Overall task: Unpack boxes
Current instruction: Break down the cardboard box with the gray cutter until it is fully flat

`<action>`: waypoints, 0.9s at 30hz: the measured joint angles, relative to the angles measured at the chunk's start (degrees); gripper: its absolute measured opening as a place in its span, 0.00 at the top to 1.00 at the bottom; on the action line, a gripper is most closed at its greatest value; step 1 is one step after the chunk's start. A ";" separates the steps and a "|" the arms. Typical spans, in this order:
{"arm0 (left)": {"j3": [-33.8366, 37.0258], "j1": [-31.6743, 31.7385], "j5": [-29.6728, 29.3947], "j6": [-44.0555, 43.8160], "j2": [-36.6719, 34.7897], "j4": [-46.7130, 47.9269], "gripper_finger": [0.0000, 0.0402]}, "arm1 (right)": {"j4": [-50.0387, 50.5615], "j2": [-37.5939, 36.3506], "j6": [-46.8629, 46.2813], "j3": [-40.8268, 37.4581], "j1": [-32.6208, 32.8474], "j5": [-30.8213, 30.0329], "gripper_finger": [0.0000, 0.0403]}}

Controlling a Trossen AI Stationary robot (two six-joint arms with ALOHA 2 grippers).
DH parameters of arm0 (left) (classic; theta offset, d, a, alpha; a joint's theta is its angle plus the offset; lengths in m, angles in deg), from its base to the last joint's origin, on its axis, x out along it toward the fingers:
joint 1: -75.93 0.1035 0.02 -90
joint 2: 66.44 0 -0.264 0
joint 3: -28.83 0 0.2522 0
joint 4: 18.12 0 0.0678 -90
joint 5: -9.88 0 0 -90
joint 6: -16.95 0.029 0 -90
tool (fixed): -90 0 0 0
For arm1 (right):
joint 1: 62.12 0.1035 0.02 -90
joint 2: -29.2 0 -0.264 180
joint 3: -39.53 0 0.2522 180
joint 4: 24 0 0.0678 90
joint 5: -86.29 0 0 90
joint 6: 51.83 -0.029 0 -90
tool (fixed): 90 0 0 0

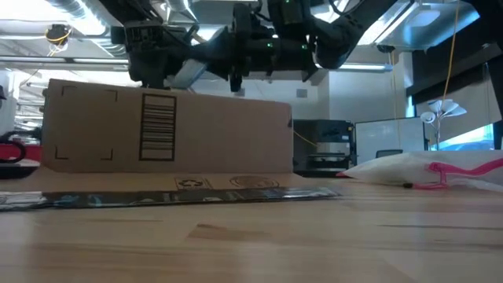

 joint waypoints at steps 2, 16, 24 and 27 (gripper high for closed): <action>0.01 -0.40 -0.25 0.02 0.64 -0.01 0.52 | -0.04 0.00 0.02 0.06 0.00 -0.57 0.83; 0.01 -2.47 -1.14 1.16 2.34 -0.13 0.52 | 6.97 -0.02 3.00 0.19 -0.39 0.01 0.83; 0.01 -2.47 -2.11 1.16 2.34 -0.15 0.52 | 6.37 -0.02 2.76 0.19 -0.39 2.37 0.83; 0.01 -2.47 -2.36 1.14 2.34 -0.15 0.52 | 6.37 -0.02 2.41 0.19 -0.39 2.49 0.83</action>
